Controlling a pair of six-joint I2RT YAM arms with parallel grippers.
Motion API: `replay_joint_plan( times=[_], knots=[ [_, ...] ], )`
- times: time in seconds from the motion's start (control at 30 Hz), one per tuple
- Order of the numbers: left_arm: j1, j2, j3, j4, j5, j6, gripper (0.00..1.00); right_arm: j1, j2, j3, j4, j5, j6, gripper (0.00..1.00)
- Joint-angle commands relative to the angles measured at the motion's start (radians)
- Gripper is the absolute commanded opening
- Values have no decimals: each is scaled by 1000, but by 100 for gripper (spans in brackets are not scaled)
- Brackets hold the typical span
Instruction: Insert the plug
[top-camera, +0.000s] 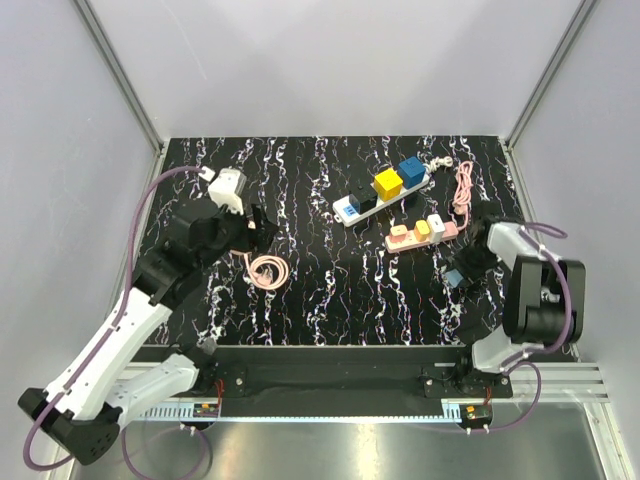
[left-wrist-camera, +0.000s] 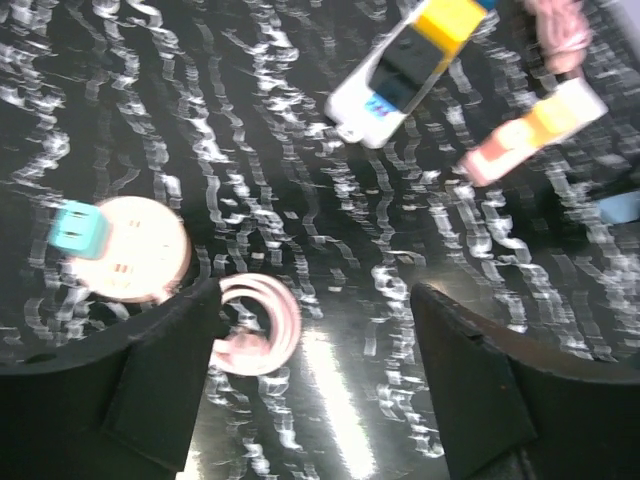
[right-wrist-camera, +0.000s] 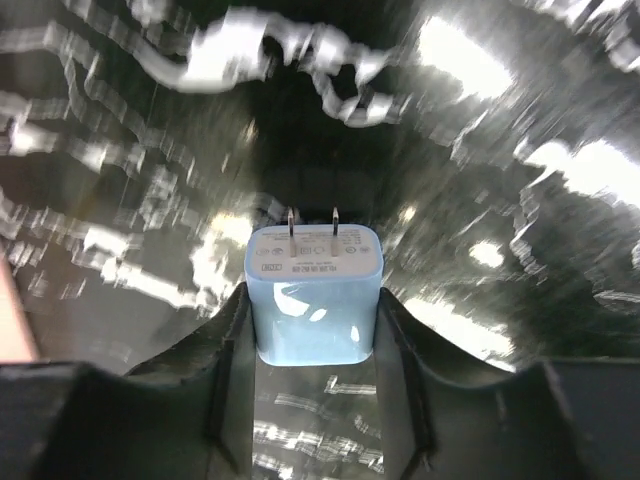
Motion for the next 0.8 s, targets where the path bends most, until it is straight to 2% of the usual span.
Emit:
replay_joint_plan(
  times=[0.0,0.07,0.1,0.17,0.2,0.33,0.43,0.6,0.77],
  knots=[
    [-1,-32,4,33,124,-133,74,17,-146,-52,37,-187,74,0],
    [-2,-33,-31,68,199,-224,68,102,-261,-100,57,-276,153,0],
    [-2,-32,-51,94,224,-251,64,165,-304,-112,92,-284,249,0],
    [-5,-20,-107,170,284,-324,62,315,-425,-143,141,-272,361,0],
    [-8,-12,-120,190,294,-340,60,354,-463,-155,172,-268,465,0],
    [-47,6,-186,327,293,-414,55,498,-580,-180,296,-196,659,0],
    [-87,20,-202,410,241,-445,52,557,-596,-181,365,-160,723,0],
    [-228,95,-209,540,77,-449,49,667,-591,-191,503,-111,822,0],
    [-349,196,-199,657,-29,-448,46,704,-577,-191,560,-76,851,0]
  ],
)
